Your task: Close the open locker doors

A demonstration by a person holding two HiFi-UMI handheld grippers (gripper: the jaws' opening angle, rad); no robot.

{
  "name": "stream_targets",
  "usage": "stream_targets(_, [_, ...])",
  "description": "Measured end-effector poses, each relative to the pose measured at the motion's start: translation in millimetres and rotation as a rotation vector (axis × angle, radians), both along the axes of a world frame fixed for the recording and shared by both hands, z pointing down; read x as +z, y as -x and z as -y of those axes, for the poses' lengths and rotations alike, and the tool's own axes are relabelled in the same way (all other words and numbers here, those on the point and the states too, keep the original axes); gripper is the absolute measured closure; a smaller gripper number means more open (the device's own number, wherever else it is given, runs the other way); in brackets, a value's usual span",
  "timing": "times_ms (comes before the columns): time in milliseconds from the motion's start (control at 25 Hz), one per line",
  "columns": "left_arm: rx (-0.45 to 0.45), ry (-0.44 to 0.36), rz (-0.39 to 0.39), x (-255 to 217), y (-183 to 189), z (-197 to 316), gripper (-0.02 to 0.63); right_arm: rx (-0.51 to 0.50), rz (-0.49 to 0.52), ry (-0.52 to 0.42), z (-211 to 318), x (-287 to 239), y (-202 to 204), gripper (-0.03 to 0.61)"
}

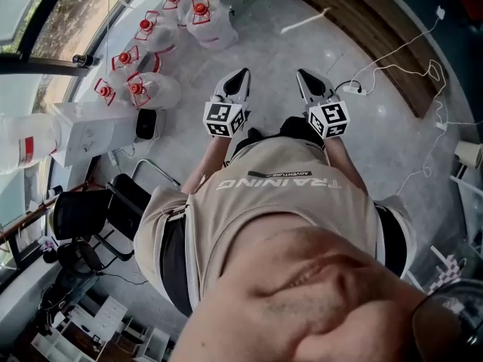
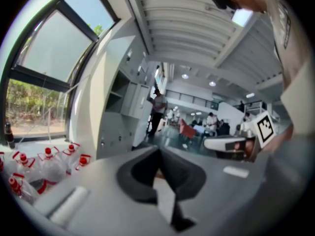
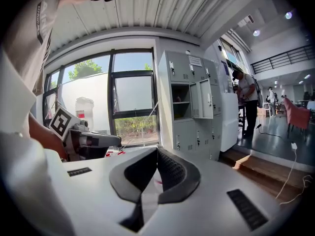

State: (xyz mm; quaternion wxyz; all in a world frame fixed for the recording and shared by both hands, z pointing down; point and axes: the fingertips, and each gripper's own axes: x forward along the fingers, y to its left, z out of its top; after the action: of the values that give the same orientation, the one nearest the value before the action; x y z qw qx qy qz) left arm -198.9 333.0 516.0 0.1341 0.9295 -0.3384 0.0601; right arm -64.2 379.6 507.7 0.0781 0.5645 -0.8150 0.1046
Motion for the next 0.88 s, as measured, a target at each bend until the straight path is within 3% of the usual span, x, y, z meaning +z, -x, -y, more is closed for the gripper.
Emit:
stream_targets(240, [0.026,0.007,-0.010,-8.3,-25.6,19.5,0.614,0.025,0.017,0.050,22.7,12.9,-21.2,0.563])
stream_targets(560, [-0.003,-0.001,0.020,-20.2,-79.8,71.8,0.614,-0.021,-0.005,-0.032,89.4,-1.4,-71.7,0.563])
stream_targets(880, [-0.090,0.004,0.056,-19.1,-129.1,132.7,0.614,-0.087,0.050,0.020,145.2,20.6,-128.8,0.563])
